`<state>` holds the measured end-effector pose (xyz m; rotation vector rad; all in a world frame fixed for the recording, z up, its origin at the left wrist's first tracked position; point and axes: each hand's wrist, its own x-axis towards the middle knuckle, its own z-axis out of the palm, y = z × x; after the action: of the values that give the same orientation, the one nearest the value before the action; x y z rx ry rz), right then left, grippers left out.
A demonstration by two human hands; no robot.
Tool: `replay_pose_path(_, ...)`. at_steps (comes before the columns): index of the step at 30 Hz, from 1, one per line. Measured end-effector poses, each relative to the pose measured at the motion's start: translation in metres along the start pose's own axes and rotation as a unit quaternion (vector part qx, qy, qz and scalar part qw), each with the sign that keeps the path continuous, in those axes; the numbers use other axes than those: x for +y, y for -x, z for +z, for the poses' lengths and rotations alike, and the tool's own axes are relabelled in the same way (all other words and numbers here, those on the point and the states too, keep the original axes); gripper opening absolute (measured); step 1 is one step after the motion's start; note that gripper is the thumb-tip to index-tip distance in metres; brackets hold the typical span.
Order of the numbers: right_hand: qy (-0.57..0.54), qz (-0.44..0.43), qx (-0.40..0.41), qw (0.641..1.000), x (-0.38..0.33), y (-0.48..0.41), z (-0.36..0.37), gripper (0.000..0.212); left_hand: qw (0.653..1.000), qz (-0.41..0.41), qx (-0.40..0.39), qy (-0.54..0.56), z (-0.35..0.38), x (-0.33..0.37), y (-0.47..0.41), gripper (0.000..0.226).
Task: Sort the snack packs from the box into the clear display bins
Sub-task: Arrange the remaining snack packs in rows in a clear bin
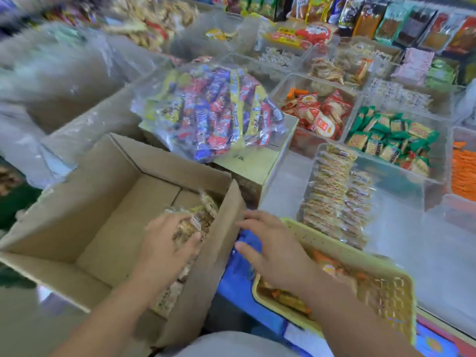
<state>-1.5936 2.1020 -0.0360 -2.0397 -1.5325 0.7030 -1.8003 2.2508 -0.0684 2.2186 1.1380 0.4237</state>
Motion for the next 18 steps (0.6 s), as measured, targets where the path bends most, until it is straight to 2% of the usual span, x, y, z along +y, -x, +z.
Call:
replay_pose_path(3, 0.014, -0.005, 0.014, 1.0, -0.036, -0.019, 0.048, 0.045, 0.99, -0.129, -0.063, -0.009, -0.027, -0.058, -0.017, 0.051)
replay_pose_path(5, 0.036, 0.022, 0.016, 0.999, -0.053, -0.029, 0.073, 0.049, 0.98, -0.169, -0.108, -0.012, -0.037, -0.086, -0.034, 0.061)
replay_pose_path(8, 0.043, 0.101, -0.02, 0.994, -0.069, -0.039, 0.098, 0.053, 0.964, -0.22, -0.145, 0.032, -0.035, -0.111, -0.067, 0.063)
replay_pose_path(11, 0.049, 0.141, -0.026, 0.988, -0.076, -0.04, 0.11, 0.043, 0.946, -0.259, -0.18, 0.069, -0.02, -0.126, -0.098, 0.073)
replay_pose_path(15, 0.049, 0.172, -0.029, 0.983, -0.082, -0.04, 0.11, 0.04, 0.918, -0.296, -0.227, 0.137, 0.007, -0.137, -0.12, 0.119)
replay_pose_path(18, 0.067, 0.186, -0.026, 0.98, -0.087, -0.04, 0.11, 0.04, 0.915, -0.281, -0.262, 0.121, 0.03, -0.138, -0.126, 0.126)
